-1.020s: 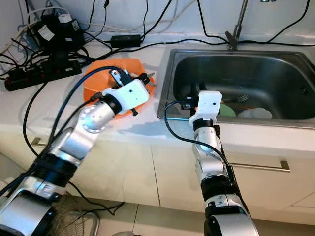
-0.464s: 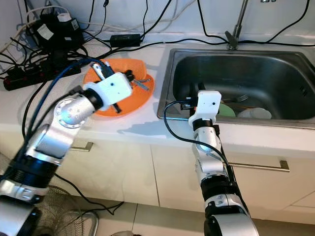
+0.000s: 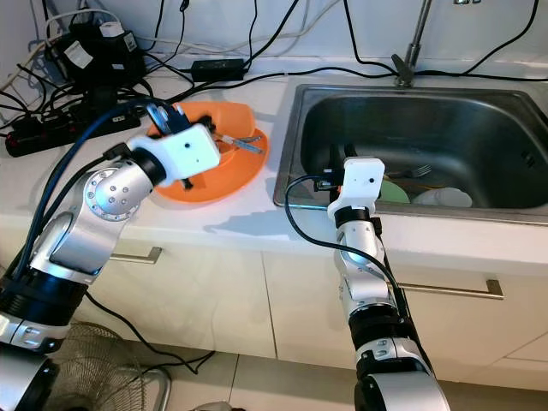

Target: Kitchen organization

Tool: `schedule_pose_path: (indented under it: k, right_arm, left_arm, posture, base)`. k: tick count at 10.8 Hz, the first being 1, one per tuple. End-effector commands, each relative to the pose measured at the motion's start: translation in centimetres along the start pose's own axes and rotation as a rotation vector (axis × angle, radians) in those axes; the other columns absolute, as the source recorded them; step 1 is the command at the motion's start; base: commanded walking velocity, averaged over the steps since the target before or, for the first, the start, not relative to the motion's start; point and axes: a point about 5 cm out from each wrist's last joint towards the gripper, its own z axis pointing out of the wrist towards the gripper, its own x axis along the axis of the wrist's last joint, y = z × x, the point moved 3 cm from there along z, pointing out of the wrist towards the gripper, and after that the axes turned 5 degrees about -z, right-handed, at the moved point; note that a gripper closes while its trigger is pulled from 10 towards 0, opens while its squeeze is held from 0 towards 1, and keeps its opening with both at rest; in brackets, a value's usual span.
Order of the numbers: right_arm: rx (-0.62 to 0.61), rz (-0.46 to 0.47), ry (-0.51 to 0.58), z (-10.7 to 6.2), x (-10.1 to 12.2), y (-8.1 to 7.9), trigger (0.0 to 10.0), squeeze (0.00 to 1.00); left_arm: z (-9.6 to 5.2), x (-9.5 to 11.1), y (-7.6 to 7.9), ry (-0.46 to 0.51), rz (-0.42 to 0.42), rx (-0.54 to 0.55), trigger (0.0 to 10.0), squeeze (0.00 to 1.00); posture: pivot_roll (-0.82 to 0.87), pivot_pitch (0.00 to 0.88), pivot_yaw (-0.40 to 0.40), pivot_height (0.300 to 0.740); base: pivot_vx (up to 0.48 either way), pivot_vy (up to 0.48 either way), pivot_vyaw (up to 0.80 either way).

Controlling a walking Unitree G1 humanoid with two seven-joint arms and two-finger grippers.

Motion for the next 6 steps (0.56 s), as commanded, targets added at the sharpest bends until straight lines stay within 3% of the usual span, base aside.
schedule_pose_path:
  k: [1, 3, 5, 6]
  right_arm:
    - [0.0, 0.012, 0.014, 0.6, 0.6, -0.1, 10.0, 0.0]
    - [-0.001, 0.008, 0.017, 0.6, 0.6, -0.1, 10.0, 0.0]
    - [-0.001, 0.002, 0.017, 0.6, 0.6, -0.2, 10.0, 0.0]
    - [-0.003, -0.004, 0.019, 0.6, 0.7, -0.1, 10.0, 0.0]
  left_arm:
    - [0.3, 2.0, -2.6, 0.101, -0.003, 0.155, 10.0, 0.0]
    - [0.0, 5.6, -3.9, 0.307, -0.211, 0.313, 10.0, 0.0]
    - [0.4, 7.0, -2.4, 0.387, -0.399, 0.278, 10.0, 0.0]
    - [0.8, 7.9, -1.1, 0.426, -0.554, 0.23, 10.0, 0.0]
  posture:
    - [0.11, 0.0, 0.052, 0.74]
    - [0.1, 0.0, 0.052, 0.74]
    - [0.1, 0.0, 0.054, 0.74]
    - [0.1, 0.0, 0.056, 0.74]
  base:
    - [0.0, 0.0, 0.0]
    - [0.0, 0.0, 0.0]
    - [0.0, 0.0, 0.0]
    - [0.0, 0.0, 0.0]
